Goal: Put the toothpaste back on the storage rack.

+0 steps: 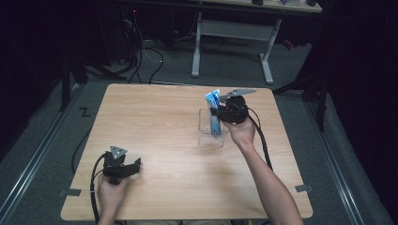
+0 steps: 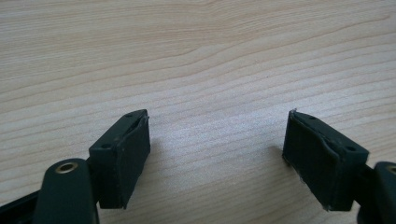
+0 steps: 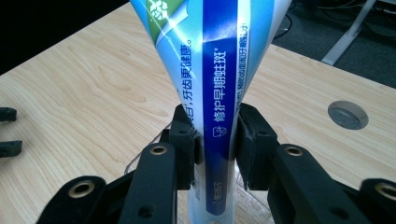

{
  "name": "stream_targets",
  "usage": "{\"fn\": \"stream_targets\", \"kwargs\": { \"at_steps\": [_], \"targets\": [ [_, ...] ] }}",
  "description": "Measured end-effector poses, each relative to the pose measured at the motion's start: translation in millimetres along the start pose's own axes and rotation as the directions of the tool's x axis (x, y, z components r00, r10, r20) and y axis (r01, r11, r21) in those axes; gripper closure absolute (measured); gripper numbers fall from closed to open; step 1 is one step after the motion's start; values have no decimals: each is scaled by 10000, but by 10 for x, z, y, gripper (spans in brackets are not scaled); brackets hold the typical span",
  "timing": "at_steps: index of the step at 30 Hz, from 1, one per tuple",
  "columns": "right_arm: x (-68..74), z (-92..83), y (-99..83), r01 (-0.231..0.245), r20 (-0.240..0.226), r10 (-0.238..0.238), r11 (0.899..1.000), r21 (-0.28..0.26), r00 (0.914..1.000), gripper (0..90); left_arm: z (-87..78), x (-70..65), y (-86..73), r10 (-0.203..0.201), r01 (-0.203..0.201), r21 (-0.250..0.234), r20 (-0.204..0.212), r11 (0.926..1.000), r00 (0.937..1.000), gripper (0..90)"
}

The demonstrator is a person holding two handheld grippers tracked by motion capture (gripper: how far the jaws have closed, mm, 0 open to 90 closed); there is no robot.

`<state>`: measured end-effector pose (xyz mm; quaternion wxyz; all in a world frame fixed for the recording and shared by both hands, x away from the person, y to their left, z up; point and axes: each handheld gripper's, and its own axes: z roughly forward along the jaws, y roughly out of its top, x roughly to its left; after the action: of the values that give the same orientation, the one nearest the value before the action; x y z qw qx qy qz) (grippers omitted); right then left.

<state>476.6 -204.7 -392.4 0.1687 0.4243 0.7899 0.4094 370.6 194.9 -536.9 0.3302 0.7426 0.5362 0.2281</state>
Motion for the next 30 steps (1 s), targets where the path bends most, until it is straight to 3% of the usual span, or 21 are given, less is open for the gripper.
{"fn": "stream_targets", "kwargs": {
  "at_steps": [11, 30],
  "targets": [
    [0, -23, -17, 60, 70, -62, 9998, 179, 10000, 705, 1, -1, 0, -17, 17, -13, -2, 10000, 10000, 234],
    [-84, 65, -147, -343, 197, 331, 9975, 622, 9993, 705, 0, 0, 0, 3, -3, 1, -1, 10000, 10000, 233]
  ]
}}
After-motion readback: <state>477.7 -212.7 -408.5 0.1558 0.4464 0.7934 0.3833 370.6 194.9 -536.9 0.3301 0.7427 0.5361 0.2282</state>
